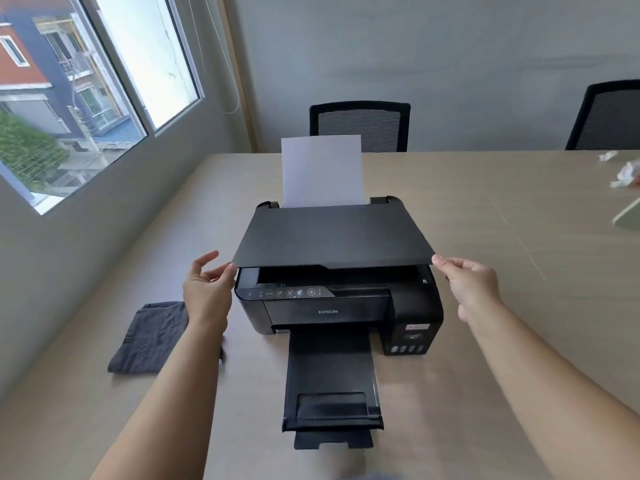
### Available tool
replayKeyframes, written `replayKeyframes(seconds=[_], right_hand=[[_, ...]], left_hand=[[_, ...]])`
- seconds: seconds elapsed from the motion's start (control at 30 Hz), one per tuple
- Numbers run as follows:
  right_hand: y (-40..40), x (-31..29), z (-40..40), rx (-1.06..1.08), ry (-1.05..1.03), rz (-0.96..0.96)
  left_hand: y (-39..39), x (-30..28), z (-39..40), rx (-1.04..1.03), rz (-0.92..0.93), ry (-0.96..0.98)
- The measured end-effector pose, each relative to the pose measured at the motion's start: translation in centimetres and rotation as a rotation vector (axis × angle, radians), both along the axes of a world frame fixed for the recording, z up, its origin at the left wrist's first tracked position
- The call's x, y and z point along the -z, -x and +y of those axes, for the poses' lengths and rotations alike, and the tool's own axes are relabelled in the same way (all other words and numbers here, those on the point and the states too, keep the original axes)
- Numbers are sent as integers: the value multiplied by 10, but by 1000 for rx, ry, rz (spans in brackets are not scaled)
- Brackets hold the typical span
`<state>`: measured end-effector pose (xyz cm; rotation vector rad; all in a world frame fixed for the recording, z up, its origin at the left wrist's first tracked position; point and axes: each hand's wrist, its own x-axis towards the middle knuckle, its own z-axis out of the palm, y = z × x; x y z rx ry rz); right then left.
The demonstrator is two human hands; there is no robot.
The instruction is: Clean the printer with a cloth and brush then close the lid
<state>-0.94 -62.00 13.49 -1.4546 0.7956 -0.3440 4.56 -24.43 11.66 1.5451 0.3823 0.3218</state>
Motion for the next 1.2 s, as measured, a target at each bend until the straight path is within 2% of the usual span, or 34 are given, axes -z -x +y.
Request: replayKeyframes(seconds=[0.13,0.27,0.53,0.63,0.77,1.0,1.1,1.17,1.2], right_hand=[[6,16,9,31,15,-15],[6,33,11,52,4,2],[8,50,19,89,29,-41],[7,55,23,15,-6,-45],[4,56,26,5,-11,8],[8,60,34,26,-72,-9],[8,55,35,-29,-36,19],[7,33,35,-45,54,-33],[6,11,34,-19,68,-117]], left_hand=[[5,9,0,-51,54,-210],[10,16,-4,-69,76,-274],[4,39,-6,-65,141,102],[1,44,-10,-48,152,206],[-3,48,-10,-67,129,190],[-9,57,1,-77,145,137],[-8,52,1,-49,140,153],[-1,51,0,-42,135,172],[6,50,-1,-52,170,154]])
